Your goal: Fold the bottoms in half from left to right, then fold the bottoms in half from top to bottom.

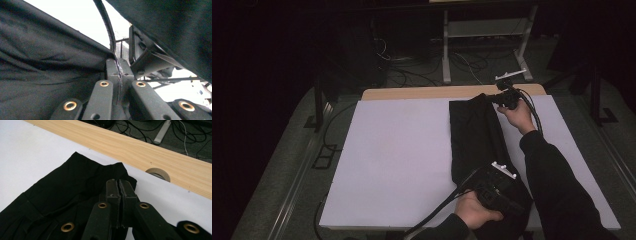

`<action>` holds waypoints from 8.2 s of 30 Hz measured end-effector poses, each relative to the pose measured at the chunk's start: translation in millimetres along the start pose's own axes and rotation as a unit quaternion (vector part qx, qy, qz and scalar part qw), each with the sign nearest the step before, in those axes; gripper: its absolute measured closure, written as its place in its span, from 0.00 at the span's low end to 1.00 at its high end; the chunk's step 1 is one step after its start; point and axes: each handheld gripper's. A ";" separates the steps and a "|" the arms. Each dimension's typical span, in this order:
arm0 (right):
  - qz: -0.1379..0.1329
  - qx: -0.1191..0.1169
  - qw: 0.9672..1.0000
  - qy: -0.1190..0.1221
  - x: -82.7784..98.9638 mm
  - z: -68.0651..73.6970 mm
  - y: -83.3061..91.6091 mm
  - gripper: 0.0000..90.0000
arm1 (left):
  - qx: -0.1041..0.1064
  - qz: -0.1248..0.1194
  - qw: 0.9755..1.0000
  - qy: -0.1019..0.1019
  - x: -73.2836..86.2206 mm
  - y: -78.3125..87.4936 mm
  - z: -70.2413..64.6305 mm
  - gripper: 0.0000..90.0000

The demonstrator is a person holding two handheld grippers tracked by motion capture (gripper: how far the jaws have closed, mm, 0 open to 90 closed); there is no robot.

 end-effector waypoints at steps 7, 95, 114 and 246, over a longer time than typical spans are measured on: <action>-0.005 -0.007 1.000 0.002 1.6 1.3 3.7 0.95 | -0.002 -0.009 1.000 0.022 -1.7 -16.3 -0.4 0.98; -0.060 -0.067 0.996 -0.023 30.9 20.5 57.9 0.00 | -0.195 -0.192 0.959 -0.074 -21.1 132.2 103.5 0.00; -0.060 -0.071 0.995 -0.028 43.1 15.9 62.8 0.00 | -0.212 -0.197 0.955 -0.066 -38.1 155.1 136.9 0.00; 0.065 -0.151 0.963 -0.216 70.3 -20.1 5.5 0.93 | -0.166 -0.166 0.949 0.211 -25.3 71.0 264.9 0.97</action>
Point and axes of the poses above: each handheld gripper's, and its own axes: y roughly backward along the jaws, x roughly out of its underside, z roughly to its left, and after that the axes turned 12 degrees about -x, right-handed
